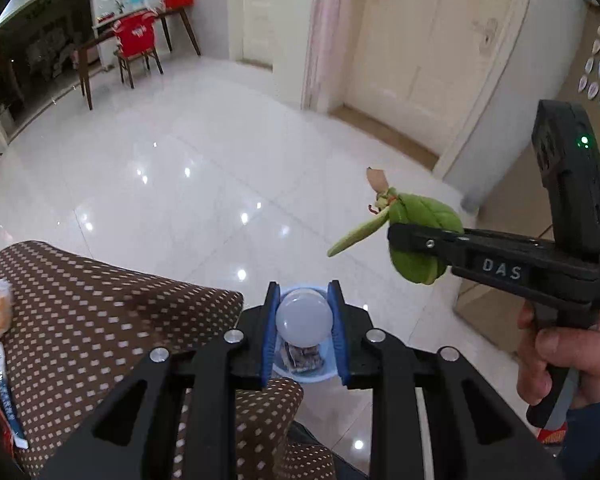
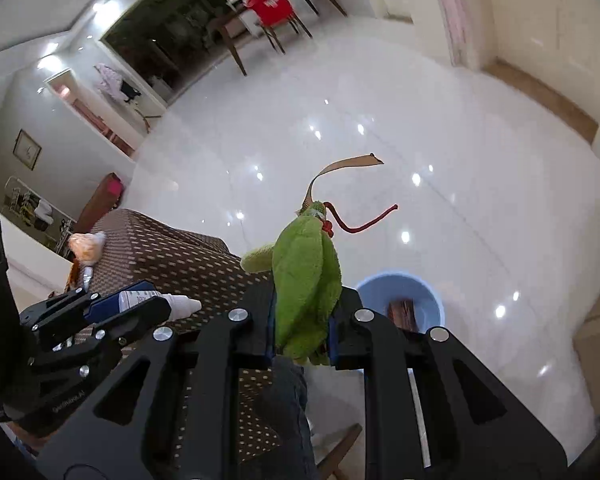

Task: Collect trash
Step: 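Carry the bottle and leaves to the blue bin and release them, then move both tools back over the table toward the teal snack stick, then grasp the teal pet-snack stick with the left gripper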

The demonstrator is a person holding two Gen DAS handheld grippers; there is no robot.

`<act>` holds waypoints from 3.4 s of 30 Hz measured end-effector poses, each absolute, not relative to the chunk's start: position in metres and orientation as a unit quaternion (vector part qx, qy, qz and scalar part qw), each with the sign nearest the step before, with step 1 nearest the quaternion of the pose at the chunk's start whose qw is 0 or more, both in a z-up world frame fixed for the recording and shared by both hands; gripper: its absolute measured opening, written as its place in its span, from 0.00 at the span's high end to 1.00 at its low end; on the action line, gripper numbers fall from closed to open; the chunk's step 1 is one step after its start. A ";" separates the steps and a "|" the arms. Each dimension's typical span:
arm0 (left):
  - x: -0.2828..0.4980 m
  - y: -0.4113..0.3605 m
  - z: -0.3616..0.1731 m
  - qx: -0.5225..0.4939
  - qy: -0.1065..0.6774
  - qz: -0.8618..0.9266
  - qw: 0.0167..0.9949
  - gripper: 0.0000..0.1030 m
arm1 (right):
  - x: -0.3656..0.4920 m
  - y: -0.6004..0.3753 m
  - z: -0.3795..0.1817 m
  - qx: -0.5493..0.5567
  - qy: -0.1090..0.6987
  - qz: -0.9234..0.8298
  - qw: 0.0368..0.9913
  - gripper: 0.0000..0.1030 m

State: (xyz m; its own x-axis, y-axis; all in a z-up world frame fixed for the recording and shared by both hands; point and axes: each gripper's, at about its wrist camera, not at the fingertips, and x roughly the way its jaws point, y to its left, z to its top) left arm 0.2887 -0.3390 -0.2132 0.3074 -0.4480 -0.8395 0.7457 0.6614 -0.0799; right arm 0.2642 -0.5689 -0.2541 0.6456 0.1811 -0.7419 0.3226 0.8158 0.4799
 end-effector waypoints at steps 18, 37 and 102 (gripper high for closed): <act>0.317 -0.343 -0.212 0.188 0.447 -0.327 0.811 0.16 | 0.246 -0.598 -0.326 0.382 0.454 -0.083 0.800 0.06; 0.282 -0.243 -0.124 0.074 0.353 -0.314 0.878 0.10 | 0.252 -0.529 -0.194 0.302 0.368 -0.084 0.875 0.06; 0.274 0.032 -0.221 -0.038 0.482 -0.133 0.865 0.87 | 0.330 -0.224 -0.174 0.127 0.435 0.177 0.874 0.06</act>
